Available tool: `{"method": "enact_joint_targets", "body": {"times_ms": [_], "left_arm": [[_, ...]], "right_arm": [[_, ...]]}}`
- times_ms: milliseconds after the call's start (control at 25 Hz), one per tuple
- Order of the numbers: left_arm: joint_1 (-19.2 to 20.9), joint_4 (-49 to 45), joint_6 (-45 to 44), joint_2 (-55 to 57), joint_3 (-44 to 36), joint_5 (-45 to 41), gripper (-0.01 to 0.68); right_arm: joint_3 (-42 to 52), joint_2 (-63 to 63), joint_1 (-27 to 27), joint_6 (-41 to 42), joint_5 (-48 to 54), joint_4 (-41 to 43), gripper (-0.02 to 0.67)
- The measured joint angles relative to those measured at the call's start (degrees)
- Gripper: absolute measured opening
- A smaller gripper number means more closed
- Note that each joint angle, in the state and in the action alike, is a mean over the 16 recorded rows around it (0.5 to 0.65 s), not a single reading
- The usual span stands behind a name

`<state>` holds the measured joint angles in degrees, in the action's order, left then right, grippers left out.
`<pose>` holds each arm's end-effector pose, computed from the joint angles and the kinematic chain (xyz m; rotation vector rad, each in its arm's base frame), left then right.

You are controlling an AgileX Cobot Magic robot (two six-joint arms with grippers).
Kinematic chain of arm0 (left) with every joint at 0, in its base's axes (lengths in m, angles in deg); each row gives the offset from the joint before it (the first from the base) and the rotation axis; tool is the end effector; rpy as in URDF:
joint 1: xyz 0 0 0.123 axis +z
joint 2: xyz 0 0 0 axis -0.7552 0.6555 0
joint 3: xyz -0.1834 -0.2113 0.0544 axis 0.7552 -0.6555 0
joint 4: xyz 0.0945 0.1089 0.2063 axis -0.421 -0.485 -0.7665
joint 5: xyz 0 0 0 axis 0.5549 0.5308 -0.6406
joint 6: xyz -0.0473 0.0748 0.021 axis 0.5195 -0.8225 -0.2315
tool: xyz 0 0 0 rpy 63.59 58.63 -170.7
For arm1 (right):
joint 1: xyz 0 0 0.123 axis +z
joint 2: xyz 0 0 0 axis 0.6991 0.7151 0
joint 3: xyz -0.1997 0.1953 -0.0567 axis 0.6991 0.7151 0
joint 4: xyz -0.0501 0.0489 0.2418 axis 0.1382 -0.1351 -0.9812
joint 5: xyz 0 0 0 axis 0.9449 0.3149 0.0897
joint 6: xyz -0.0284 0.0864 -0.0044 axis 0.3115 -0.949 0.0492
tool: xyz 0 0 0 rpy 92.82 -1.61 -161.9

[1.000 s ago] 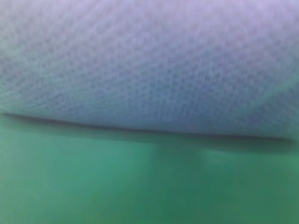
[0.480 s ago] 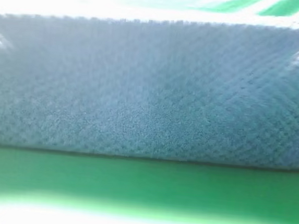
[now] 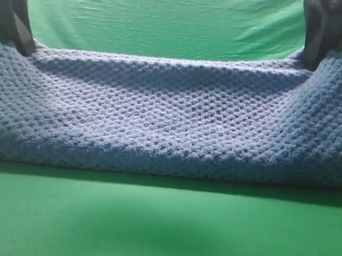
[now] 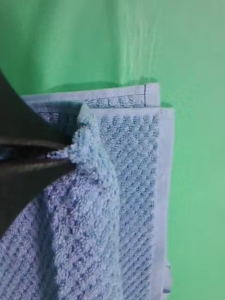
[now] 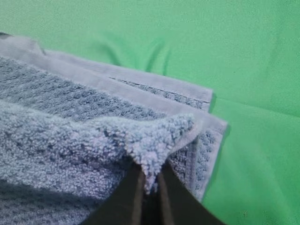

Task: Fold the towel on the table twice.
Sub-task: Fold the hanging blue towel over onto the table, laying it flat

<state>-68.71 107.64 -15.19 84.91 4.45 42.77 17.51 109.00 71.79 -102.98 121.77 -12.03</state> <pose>0.2851 -0.1177 0.2249 0.1265 2.5736 -0.4567 0.2856 0.1309 0.2379 -0.4062 2.6144 -0.0254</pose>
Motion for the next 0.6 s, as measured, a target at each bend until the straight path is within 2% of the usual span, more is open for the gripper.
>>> {"method": "enact_joint_targets", "body": {"times_ms": [320, 440, 600], "left_arm": [[0.0, -0.2, -1.1, 6.4, 4.1, 2.3, 0.026], [0.0, -0.2, -1.8, 7.7, 4.9, 2.8, 0.098], [0.1, -0.2, -2.7, 8.5, 5.6, 3.1, 0.251]], "right_arm": [[-1.2, 4.7, -2.9, 1.1, -4.6, 0.2, 0.02], [-1.3, 5.6, -3.5, 1.4, -5.9, 0.4, 0.088], [-1.3, 6.1, -3.7, 1.9, -7.0, 0.7, 0.241]]}}
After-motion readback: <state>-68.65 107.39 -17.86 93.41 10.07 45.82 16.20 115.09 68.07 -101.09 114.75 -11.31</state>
